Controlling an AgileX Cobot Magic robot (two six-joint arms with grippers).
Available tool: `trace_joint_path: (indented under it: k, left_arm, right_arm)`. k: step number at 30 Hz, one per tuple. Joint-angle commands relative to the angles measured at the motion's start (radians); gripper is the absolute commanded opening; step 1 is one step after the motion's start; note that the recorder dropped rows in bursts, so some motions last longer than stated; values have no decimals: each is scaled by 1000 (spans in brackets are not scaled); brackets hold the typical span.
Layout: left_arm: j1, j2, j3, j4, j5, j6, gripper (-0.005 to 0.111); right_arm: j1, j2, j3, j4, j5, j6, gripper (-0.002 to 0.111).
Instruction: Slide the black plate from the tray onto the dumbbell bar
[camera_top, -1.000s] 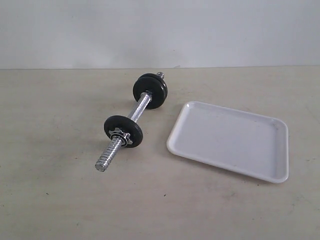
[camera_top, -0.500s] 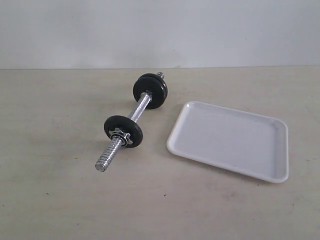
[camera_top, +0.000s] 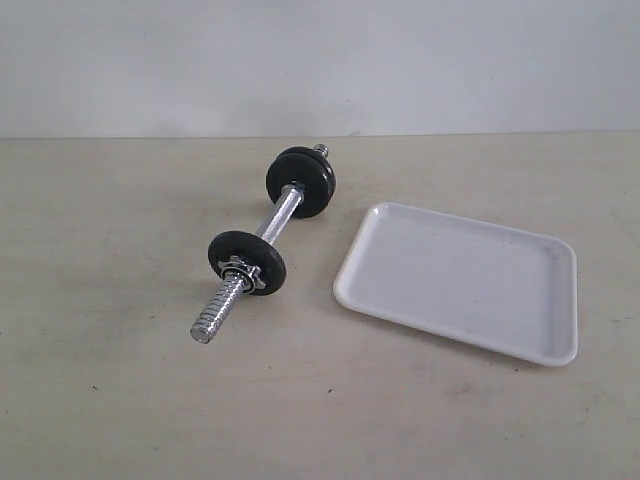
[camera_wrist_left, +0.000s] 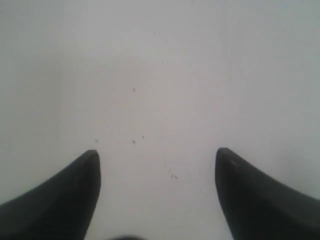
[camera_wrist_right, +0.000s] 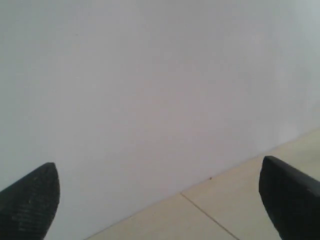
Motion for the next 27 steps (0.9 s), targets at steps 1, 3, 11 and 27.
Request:
trace_joint_path:
  k: [1, 3, 11, 27]
  left_arm:
    - [2, -7, 65, -49, 59, 18, 61]
    - [2, -7, 78, -49, 110, 8, 61]
    - [2, -8, 78, -42, 152, -104, 24]
    - [2, -8, 78, -12, 193, -123, 4]
  right_arm:
    - [51, 114, 10, -396, -29, 412, 102]
    - [123, 134, 10, -621, -39, 539, 102]
    - [450, 134, 10, -1218, -20, 947, 24]
    - [646, 44, 10, -1252, 62, 1015, 1]
